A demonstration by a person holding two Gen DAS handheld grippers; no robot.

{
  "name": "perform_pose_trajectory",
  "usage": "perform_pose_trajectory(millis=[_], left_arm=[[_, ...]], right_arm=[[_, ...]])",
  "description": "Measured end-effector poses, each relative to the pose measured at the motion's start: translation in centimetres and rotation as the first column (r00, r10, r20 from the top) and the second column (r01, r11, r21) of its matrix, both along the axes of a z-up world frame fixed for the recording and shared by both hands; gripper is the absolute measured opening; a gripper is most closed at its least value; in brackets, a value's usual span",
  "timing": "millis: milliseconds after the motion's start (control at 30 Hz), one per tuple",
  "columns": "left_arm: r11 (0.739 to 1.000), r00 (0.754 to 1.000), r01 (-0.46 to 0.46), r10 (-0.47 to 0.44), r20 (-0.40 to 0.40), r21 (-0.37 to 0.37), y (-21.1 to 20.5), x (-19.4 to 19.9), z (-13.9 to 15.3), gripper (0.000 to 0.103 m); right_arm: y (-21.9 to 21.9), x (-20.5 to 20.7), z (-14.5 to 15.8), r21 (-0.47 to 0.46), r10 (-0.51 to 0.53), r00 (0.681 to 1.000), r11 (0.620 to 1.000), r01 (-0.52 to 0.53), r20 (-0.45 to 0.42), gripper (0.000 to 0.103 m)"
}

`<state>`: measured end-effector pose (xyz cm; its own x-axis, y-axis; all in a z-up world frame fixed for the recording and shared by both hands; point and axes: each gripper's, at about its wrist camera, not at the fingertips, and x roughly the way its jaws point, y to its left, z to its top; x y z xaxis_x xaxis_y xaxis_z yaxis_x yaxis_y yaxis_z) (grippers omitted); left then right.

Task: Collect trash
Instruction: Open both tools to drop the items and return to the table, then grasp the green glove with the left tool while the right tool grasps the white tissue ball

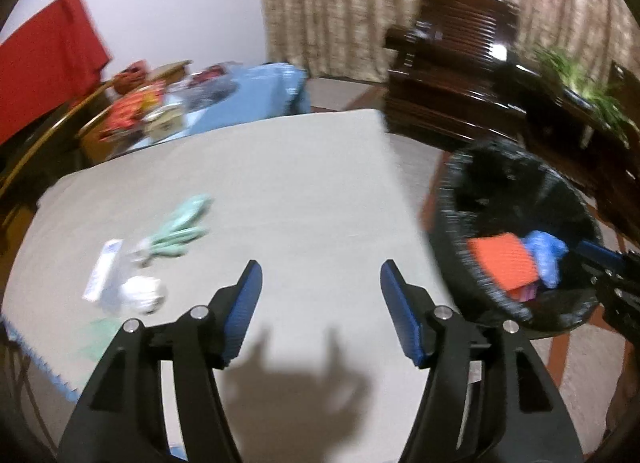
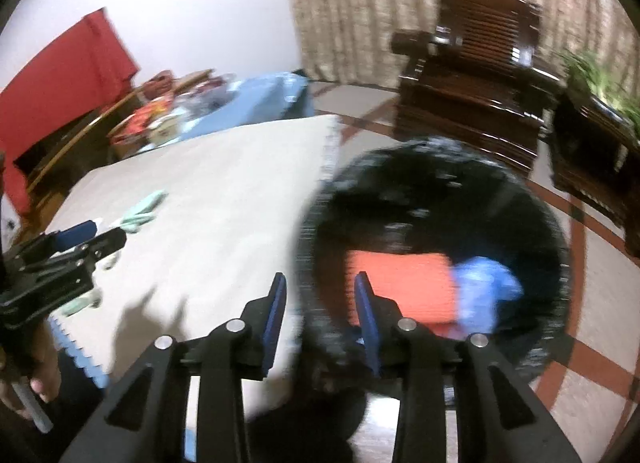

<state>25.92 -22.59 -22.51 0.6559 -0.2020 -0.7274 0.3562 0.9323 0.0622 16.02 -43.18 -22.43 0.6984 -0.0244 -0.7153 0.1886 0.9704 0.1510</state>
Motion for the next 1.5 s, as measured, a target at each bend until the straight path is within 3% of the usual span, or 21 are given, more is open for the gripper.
perform_pose_trajectory(millis=[300,700,1067,1233,1500], left_arm=[[0.981,0.98,-0.194,0.193,0.036,0.009,13.7,0.0,0.5,0.063],[0.957,0.956,-0.291,0.291,0.036,-0.004,24.3,-0.4,-0.9,0.066],[0.957,0.957,-0.29,0.29,-0.035,-0.015,26.7,0.6,-4.6,0.07],[0.962,0.957,-0.274,0.27,-0.111,-0.022,26.8,1.9,-6.5,0.073],[0.978,0.966,-0.207,0.206,-0.156,0.009,25.0,2.9,-8.7,0.078]], right_arm=[[11.9,2.4,1.0,-0.045,0.164,0.986,0.986,-0.163,0.024,0.037],[21.5,5.3,1.0,-0.076,0.27,0.962,0.961,-0.267,0.036,0.038],[26.9,8.0,-1.4,-0.077,0.32,0.947,0.945,-0.318,0.015,0.038],[27.3,8.9,-2.4,-0.077,0.308,0.951,0.949,-0.306,0.006,0.038],[27.0,9.7,-4.4,-0.06,0.289,0.957,0.955,-0.291,-0.03,0.038]])
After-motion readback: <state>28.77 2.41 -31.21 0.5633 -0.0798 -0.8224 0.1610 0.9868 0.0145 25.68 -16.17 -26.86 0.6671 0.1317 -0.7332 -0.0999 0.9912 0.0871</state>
